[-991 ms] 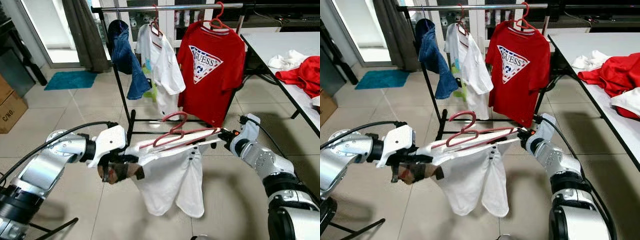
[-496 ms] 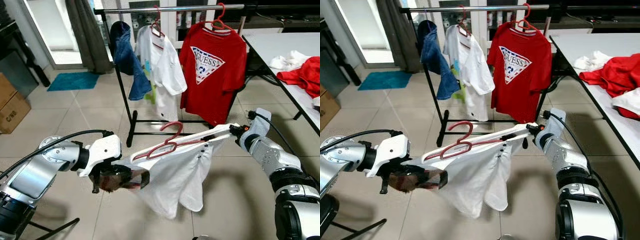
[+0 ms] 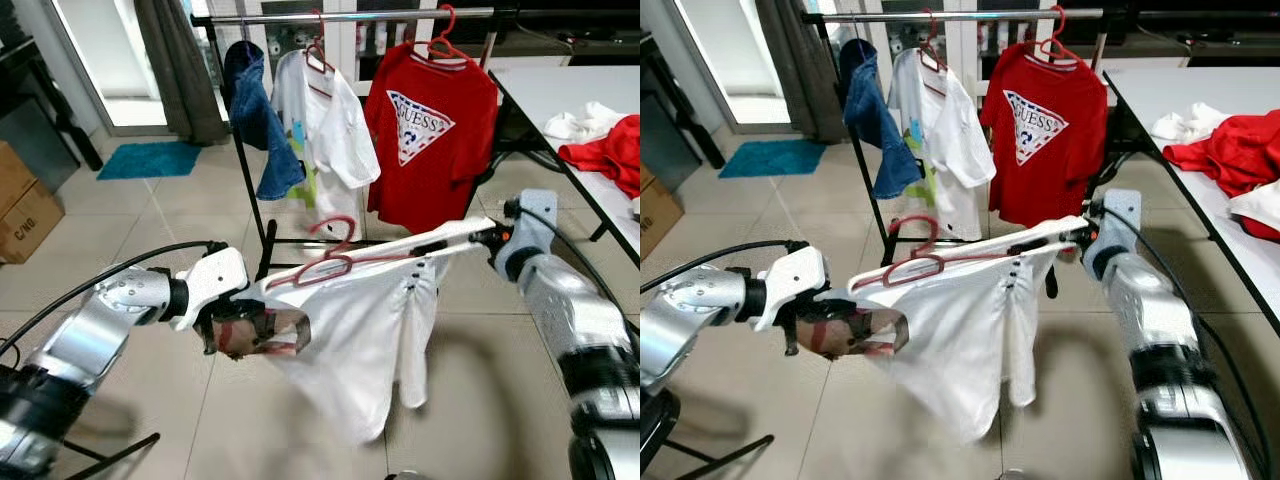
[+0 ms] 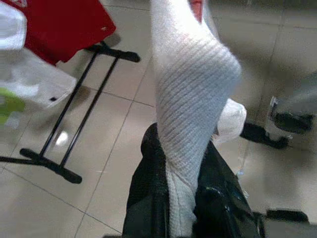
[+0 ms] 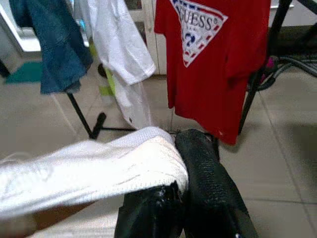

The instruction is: Hang hanger

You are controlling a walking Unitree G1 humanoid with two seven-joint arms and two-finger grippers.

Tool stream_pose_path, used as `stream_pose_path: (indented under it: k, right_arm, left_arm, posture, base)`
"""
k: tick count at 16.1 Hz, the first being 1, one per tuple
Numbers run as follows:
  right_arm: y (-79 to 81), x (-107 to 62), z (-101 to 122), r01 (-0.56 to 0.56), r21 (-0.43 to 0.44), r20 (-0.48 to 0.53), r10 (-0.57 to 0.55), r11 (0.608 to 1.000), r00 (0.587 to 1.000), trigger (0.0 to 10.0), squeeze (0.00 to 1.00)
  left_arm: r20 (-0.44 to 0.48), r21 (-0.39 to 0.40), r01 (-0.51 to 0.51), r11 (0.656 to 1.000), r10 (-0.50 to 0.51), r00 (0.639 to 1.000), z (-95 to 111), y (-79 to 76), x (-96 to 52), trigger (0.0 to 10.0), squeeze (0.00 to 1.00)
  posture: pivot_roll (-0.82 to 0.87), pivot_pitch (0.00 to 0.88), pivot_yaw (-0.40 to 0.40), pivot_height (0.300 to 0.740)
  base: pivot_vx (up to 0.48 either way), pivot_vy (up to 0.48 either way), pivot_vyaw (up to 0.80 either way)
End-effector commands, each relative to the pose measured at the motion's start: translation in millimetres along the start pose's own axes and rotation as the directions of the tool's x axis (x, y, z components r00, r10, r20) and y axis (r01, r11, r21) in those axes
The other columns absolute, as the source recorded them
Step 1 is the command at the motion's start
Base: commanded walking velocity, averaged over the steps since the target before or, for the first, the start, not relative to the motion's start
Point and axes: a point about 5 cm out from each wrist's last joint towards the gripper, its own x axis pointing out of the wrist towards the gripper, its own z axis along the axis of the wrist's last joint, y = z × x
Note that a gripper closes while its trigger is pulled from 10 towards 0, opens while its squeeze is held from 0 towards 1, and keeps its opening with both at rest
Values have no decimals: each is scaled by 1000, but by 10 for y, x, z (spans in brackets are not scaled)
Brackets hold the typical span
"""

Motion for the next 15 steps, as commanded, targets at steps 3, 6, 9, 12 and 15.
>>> stream_pose_path:
  k: [3, 6, 9, 12, 15]
  right_arm:
    - [-20, -171, 76, 46, -79, -4, -46, 996, 999, 0, 0]
    - [283, -243, -52, -38, -100, -48, 33, 994, 998, 1882, 0]
    - [572, -304, -65, -115, -127, -64, 107, 985, 992, 4039, 0]
    - [712, -311, -17, -145, -145, -52, 139, 979, 989, 0, 0]
    - [785, -366, 10, -175, -172, -58, 167, 970, 984, 0, 0]
  left_arm:
    - [-12, -34, -77, 996, 77, 997, -101, 132, 14, 0, 0]
    - [59, -6, 39, 999, -39, 998, 8, 61, 176, 0, 0]
    - [71, 46, 126, 991, -129, 989, 94, 29, 326, 0, 0]
    - [53, 77, 171, 982, -176, 983, 124, 41, 379, 0, 0]
    - [16, 91, 93, 991, -95, 995, 120, 168, 415, 0, 0]
  posture:
    - [-173, 3, 71, 740]
    - [-186, 0, 78, 740]
    - [-190, 0, 72, 740]
    - [-190, 0, 71, 740]
    - [-198, 0, 73, 740]
  base:
    - [0, 0, 0]
    - [0, 0, 0]
    - [0, 0, 0]
    - [0, 0, 0]
    - [0, 0, 0]
